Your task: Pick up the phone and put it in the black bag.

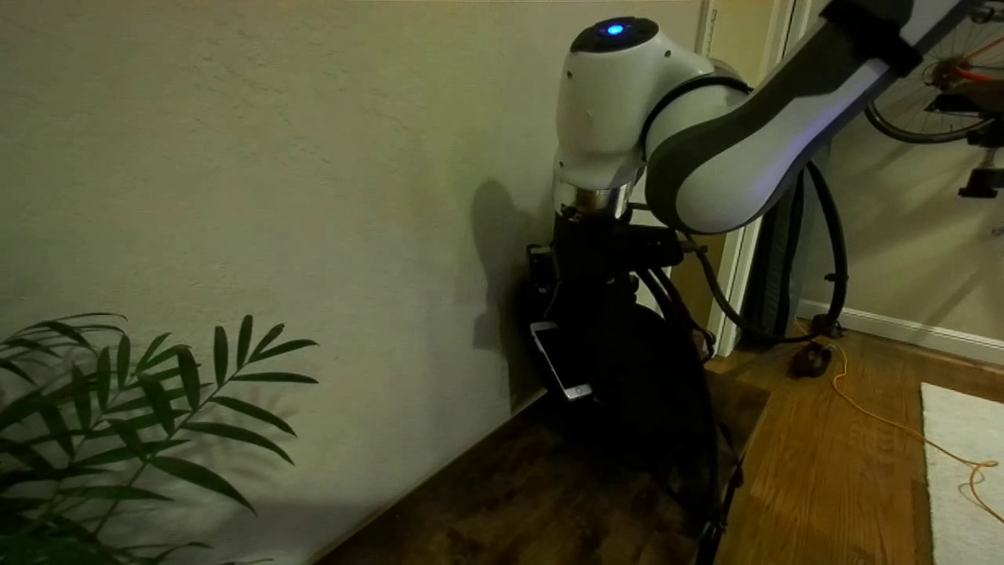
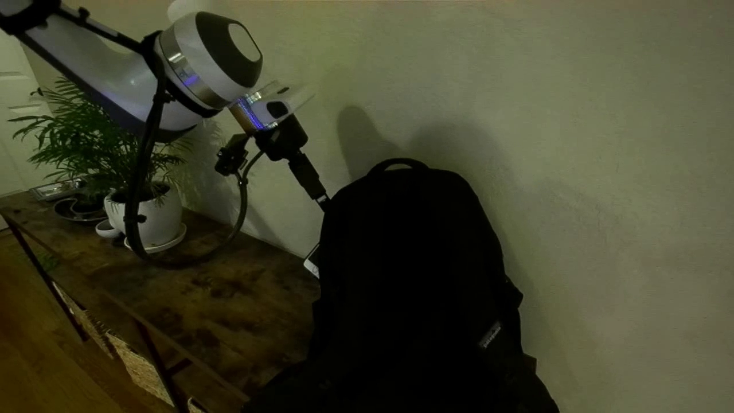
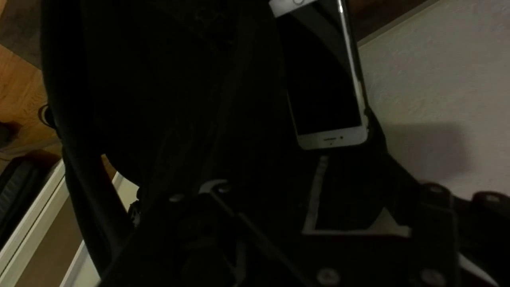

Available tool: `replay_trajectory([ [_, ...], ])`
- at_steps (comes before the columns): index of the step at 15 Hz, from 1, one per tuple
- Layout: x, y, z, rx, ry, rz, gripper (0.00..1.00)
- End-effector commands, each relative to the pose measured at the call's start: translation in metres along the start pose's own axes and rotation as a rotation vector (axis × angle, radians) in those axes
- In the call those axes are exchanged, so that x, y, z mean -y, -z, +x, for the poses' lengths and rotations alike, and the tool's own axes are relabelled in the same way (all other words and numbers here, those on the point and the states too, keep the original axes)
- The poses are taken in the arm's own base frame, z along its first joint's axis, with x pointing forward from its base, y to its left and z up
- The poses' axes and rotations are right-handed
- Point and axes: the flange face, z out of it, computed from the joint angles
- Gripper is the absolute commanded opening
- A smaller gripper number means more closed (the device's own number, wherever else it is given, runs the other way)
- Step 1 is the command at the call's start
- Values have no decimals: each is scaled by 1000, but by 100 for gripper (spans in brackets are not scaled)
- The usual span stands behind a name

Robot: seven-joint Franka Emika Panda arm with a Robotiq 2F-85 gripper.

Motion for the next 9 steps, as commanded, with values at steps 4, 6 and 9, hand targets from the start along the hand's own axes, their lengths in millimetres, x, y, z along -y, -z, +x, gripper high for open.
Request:
replay_trajectory([
  [4,9,2,-20,11,38,20,57],
  [6,15,-2,-23,25,61,28,57],
  [9,25,-10,-26,52,105,30,57],
])
